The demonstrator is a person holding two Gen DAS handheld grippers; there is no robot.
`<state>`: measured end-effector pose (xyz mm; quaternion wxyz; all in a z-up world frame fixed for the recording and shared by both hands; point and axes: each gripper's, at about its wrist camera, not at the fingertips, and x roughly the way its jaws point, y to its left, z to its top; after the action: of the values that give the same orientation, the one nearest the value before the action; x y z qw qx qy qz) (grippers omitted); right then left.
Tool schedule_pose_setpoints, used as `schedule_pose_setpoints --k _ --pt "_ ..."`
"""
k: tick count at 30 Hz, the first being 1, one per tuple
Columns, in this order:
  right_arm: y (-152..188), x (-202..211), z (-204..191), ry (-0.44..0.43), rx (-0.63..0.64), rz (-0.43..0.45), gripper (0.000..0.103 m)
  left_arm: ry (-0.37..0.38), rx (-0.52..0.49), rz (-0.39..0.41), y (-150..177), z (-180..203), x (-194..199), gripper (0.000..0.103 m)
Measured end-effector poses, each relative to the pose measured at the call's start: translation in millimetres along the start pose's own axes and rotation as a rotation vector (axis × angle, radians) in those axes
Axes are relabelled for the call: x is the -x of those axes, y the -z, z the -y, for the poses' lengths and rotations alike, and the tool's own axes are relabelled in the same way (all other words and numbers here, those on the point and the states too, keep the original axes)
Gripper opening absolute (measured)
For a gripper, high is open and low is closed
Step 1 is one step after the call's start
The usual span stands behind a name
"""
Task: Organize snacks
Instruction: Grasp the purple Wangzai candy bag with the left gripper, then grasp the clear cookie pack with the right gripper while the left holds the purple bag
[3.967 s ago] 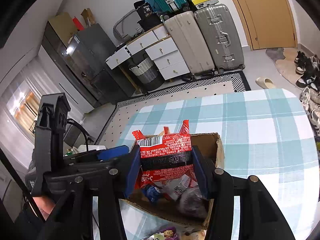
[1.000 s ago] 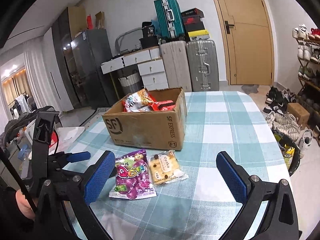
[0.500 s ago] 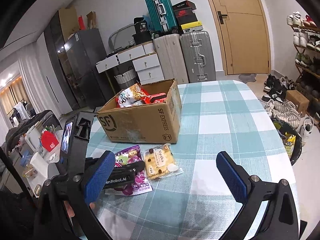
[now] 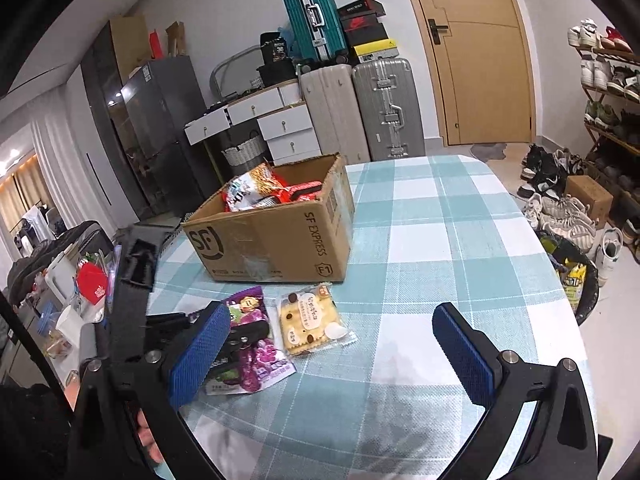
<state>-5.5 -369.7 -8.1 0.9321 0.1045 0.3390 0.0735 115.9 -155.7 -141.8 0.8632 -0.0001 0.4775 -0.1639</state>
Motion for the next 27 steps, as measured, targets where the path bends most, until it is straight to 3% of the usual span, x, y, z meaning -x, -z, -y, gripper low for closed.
schedule_pose_setpoints --k 2,14,22,27 --pt "1.7 -0.2 0.7 0.006 0.0 -0.003 0.103 0.006 0.01 0.003 12.0 -9.4 8.1 0.028" --pt "3.0 -20.9 -7.1 0.0 0.011 -0.06 0.103 0.03 0.029 0.059 12.6 -42.7 66.6 0.027" --pt "3.7 -62.6 -17.5 0.012 0.066 -0.17 0.103 0.018 0.063 0.202 11.6 -87.4 136.7 0.027" --pt "1.3 -86.1 -24.4 0.007 0.109 -0.213 0.103 0.029 0.129 0.242 14.4 -120.9 165.2 0.027"
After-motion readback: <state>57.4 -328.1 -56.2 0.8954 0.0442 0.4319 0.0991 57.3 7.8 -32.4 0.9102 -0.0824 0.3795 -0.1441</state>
